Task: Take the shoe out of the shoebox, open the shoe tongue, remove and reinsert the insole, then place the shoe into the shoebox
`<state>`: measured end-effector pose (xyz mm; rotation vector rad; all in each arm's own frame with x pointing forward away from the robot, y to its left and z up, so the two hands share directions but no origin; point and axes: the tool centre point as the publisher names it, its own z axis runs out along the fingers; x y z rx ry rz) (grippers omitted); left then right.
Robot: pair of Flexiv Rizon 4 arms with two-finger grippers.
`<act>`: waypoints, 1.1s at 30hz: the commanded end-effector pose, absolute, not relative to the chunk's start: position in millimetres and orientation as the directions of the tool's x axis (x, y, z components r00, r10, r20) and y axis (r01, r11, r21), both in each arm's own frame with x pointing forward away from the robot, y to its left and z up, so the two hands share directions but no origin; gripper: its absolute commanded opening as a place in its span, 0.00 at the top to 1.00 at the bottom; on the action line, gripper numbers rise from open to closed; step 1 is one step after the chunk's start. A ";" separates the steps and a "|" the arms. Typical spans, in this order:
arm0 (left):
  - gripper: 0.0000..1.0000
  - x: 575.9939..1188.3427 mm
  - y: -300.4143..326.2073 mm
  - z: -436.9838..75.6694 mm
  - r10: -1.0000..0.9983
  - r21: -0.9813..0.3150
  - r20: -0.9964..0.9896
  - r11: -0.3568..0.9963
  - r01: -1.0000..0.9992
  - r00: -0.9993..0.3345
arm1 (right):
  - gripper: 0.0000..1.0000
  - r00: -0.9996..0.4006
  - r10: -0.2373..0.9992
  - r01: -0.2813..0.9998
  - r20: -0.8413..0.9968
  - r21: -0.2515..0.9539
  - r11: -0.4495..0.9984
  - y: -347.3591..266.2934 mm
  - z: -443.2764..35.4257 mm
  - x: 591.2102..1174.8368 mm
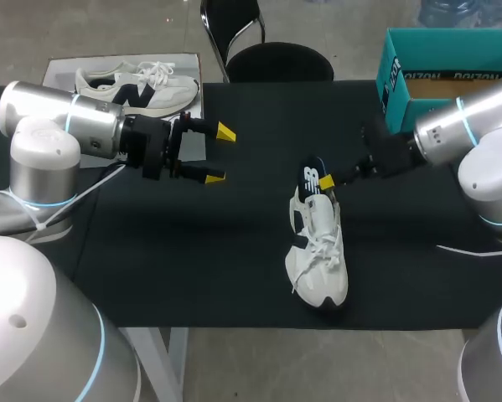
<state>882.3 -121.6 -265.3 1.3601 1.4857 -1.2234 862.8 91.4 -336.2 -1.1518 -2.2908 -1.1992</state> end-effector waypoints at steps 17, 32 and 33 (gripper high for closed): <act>0.00 882.6 -121.7 -265.3 0.256 -0.150 -0.957 -0.030 0.988 -0.138 | 1.00 -0.621 0.525 0.781 0.582 0.517 0.352 94.0 -338.0 864.3; 0.00 882.6 -121.7 -265.3 0.256 -0.150 -0.957 -0.030 0.988 -0.138 | 1.00 -0.591 0.515 0.806 0.621 0.479 0.348 98.0 -354.2 829.5; 0.00 882.6 -121.7 -265.3 0.256 -0.150 -0.957 -0.030 0.988 -0.138 | 1.00 -0.589 0.513 0.807 0.624 0.476 0.349 99.1 -356.1 827.7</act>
